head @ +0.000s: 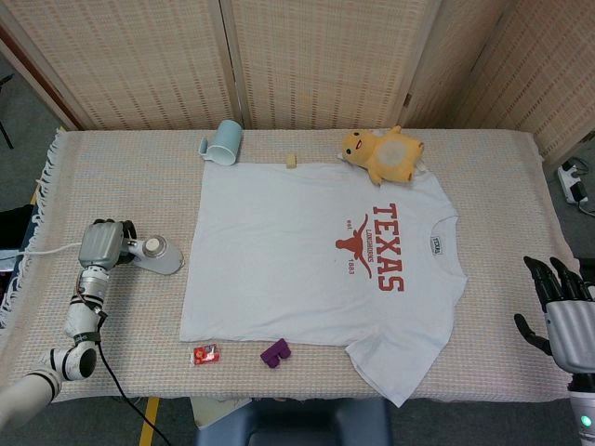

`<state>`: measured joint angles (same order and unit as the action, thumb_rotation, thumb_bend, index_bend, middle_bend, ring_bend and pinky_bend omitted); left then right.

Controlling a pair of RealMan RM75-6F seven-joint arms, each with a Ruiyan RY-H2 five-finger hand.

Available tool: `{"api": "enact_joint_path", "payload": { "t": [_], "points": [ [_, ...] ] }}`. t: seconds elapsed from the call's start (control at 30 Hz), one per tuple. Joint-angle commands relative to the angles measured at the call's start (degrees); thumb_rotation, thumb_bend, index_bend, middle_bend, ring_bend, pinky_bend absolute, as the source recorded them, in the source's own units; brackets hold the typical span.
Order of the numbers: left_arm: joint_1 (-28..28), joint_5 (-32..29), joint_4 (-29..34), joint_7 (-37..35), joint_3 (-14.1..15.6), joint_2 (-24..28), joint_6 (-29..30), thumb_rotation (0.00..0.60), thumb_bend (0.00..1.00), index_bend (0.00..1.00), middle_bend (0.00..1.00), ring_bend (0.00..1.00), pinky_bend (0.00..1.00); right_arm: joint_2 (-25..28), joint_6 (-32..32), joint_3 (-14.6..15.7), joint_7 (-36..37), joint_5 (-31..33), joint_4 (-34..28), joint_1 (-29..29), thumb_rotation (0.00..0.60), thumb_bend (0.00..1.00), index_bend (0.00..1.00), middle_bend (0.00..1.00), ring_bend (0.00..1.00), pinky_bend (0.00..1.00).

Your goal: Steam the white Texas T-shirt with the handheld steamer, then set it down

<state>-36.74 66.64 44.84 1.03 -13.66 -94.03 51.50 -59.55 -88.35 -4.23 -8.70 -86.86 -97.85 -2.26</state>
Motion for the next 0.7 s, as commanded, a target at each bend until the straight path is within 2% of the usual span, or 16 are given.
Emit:
{"api": "enact_joint_path", "payload": {
  "t": [0.03,0.17,0.37,0.53,0.7],
  "points": [
    [-0.6,2.6,-2.9,-5.1,0.6,-2.3,1.2,0.600,0.36,0.68,0.71,0.55,0.50,-0.1,0.3,0.1,0.2,0.2,0.0,-0.1,0.600,0.26,0.00,0.13,0.04,0.16],
    [-0.8,5.9,-5.0,-10.4,2.3,-2.8,1.5,0.600,0.36,0.77,0.81,0.64,0.62,-0.2,2.4,0.6,0.8,0.8,-0.1,-0.6,0.600,0.26,0.00,0.13,0.04,0.16],
    [-1.0,9.4,-7.7,-18.1,4.0,-3.5,2.5,0.600,0.36,0.84,0.90,0.72,0.70,0.4,9.9,2.5,2.0,0.9,-1.7,-3.3,0.600,0.26,0.00,0.13,0.04,0.16],
    [-0.9,10.6,-7.5,-25.1,3.4,-2.5,4.9,0.600,0.37,0.89,0.96,0.78,0.73,1.0,17.3,3.8,3.0,0.5,-3.4,-6.8,0.600,0.26,0.00,0.13,0.04,0.16],
    [-0.8,10.8,-5.4,-29.5,1.5,0.0,8.6,0.600,0.37,0.90,0.98,0.79,0.74,-0.2,22.4,4.2,3.5,-1.2,-3.7,-10.5,0.600,0.27,0.00,0.13,0.02,0.16]
  ]
}}
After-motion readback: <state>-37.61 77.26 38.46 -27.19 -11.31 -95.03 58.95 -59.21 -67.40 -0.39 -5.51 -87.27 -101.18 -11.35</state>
